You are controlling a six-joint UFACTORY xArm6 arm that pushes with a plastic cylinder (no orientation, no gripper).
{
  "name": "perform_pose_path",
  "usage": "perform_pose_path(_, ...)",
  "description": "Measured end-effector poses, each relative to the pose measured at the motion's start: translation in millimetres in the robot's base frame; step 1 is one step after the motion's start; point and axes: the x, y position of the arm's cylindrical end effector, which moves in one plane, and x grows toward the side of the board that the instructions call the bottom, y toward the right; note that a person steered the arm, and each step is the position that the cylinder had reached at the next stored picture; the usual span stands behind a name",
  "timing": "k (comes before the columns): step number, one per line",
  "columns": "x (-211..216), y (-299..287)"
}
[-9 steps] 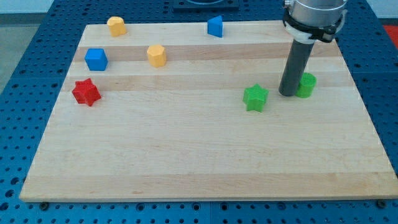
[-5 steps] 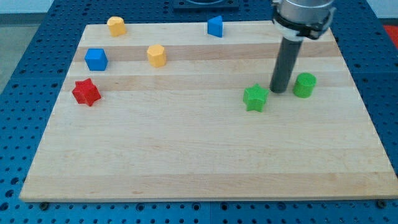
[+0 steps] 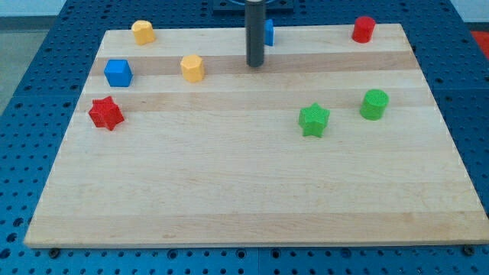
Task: Move yellow hexagon vertically below the red star
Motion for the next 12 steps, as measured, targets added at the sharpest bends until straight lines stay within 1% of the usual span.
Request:
perform_pose_path(2, -31.5, -76.4)
perform_pose_path(3, -9.9, -94.0)
perform_pose_path(5, 70.5, -85.2)
perform_pose_path(6, 63.3, -86.3)
perform_pose_path(7, 39.5, -93.1)
perform_pose_path(8, 67.4, -94.6)
perform_pose_path(9, 120.7, -94.4)
perform_pose_path(10, 164.4, -94.4)
perform_pose_path(11, 186.9, -94.4)
perform_pose_path(12, 151.8, -91.2)
